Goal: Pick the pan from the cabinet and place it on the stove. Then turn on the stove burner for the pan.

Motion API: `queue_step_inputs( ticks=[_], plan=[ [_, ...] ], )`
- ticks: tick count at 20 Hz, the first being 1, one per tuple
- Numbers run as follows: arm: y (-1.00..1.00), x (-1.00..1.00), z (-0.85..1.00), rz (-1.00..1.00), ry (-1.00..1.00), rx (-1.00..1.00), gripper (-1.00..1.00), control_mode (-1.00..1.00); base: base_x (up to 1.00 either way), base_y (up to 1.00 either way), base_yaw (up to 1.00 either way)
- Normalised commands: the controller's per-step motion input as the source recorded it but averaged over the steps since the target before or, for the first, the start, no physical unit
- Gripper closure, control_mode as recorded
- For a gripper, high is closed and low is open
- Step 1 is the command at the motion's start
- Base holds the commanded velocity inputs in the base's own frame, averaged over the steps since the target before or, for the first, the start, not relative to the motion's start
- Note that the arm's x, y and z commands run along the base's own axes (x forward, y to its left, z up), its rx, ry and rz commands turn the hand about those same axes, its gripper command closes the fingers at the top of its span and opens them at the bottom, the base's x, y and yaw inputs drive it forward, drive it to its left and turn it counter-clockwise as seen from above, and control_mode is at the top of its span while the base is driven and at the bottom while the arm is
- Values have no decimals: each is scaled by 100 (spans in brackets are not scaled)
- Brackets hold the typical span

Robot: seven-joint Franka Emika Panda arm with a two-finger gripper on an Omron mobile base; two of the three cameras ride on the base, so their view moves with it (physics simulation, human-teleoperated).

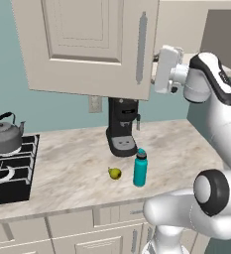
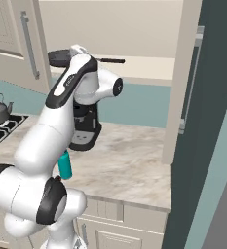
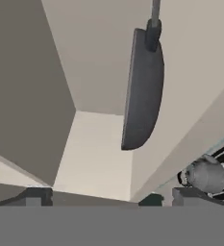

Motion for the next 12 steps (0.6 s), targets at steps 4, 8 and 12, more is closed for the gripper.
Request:
queue_step_inputs(
  ticks=[4, 8, 12],
  plan=[
    [74, -2, 0, 15, 0, 0, -100, -100, 0, 0, 0],
    [66, -36, 0, 15, 0, 0, -100, -100, 0, 0, 0],
    [59, -90, 0, 17, -3, -3, -100, -100, 0, 0, 0]
  ],
)
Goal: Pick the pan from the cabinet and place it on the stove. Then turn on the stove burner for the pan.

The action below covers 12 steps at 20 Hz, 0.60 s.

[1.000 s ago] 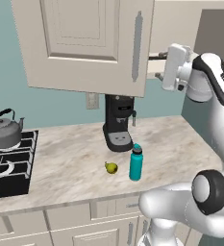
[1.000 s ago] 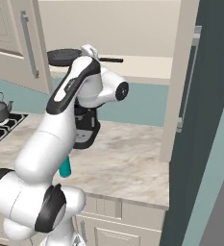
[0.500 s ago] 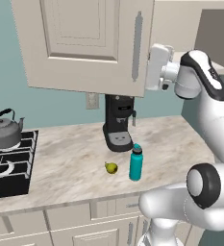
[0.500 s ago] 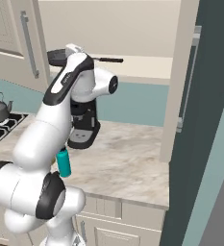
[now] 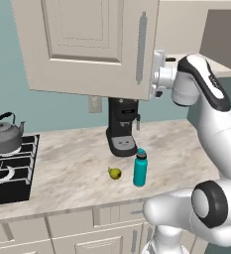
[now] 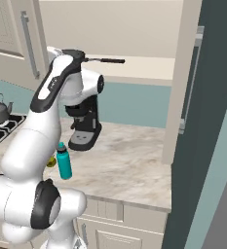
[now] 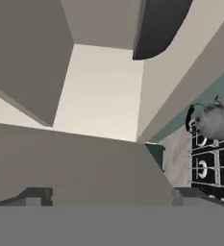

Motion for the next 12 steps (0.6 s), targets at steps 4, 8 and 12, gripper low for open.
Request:
queue_step_inputs(
  ticks=[4, 8, 12],
  plan=[
    [56, -100, 0, 17, -7, -2, -100, -100, 0, 0, 0],
    [69, -97, 0, 16, -6, -4, -100, -100, 0, 0, 0],
    [89, -82, 0, 15, -3, -7, -100, -100, 0, 0, 0]
  ],
)
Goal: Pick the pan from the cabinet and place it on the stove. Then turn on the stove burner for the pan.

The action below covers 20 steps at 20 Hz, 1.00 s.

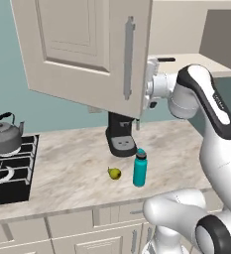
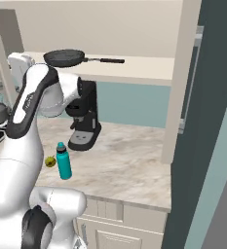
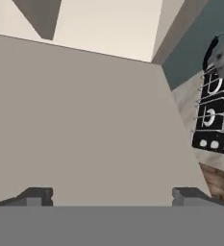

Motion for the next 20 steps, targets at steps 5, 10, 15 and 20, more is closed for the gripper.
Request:
queue_step_inputs(
  ticks=[5, 10, 15, 20],
  plan=[
    [100, -65, 0, 12, 0, -11, -100, -100, 0, 0, 0],
    [100, -51, 0, 10, 0, -11, -100, -100, 0, 0, 0],
    [100, -32, 0, 8, 0, -8, -100, -100, 0, 0, 0],
    [88, -4, -7, 2, 1, -3, -100, -100, 0, 0, 0]
  ],
)
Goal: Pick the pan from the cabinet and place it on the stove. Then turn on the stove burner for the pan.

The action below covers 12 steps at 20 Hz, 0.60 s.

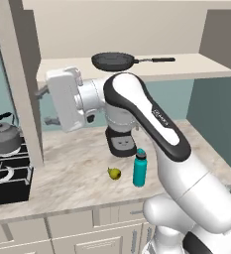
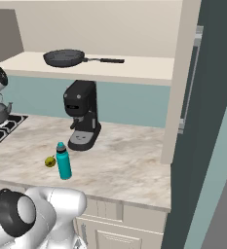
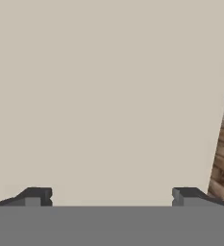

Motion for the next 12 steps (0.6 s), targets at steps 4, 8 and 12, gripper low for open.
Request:
queue_step_inputs(
  ticks=[4, 8, 12],
  plan=[
    [31, 0, -4, 1, 5, -1, -100, -100, 0, 0, 0],
    [-13, -5, -1, 0, -9, -1, -100, -100, 0, 0, 0],
    [-56, -14, 1, -3, -15, -3, -100, -100, 0, 0, 0]
  ],
)
